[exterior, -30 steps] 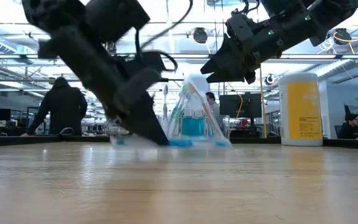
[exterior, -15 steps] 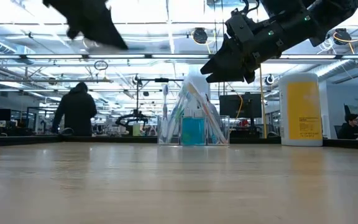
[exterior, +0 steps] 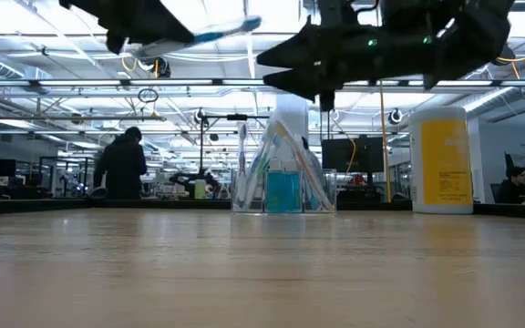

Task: Pick & Place toothbrushing station
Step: Put the blue toothbrush into the transparent organizer

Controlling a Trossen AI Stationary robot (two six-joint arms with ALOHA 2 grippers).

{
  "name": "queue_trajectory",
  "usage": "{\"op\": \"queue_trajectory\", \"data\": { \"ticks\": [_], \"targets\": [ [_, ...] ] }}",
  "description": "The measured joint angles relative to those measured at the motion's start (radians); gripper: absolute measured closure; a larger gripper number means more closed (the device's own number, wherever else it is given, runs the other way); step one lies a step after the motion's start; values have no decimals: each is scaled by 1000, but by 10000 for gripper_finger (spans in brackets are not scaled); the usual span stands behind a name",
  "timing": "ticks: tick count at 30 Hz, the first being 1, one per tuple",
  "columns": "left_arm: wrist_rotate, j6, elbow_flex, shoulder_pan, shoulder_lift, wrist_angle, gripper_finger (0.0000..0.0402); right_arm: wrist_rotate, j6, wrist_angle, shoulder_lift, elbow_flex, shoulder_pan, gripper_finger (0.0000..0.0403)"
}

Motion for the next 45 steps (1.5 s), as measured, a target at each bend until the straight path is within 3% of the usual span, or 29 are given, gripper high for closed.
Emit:
{"op": "queue_trajectory", "data": {
  "ticks": [6, 11, 21, 24, 33, 38, 45],
  "targets": [
    [218, 66, -66, 24, 0, 252, 388, -11, -5, 328, 149, 2, -5, 190],
    [242, 67, -76, 41, 16, 275, 392, -180, -5, 495, 191, 2, -9, 190],
    [345, 55, -74, 69, 117, 432, 392, -185, -5, 525, 193, 32, -6, 190],
    [349, 54, -75, 93, 165, 462, 392, -243, -5, 525, 193, 45, -6, 190],
    [411, 17, -75, 126, 171, 493, 392, -281, -7, 528, 193, 50, -8, 192],
    [412, 19, -75, 125, 170, 487, 388, -280, -12, 535, 193, 50, -7, 223],
    [411, 21, -74, 125, 170, 481, 392, -231, -12, 518, 193, 50, -7, 309]
  ]
}}
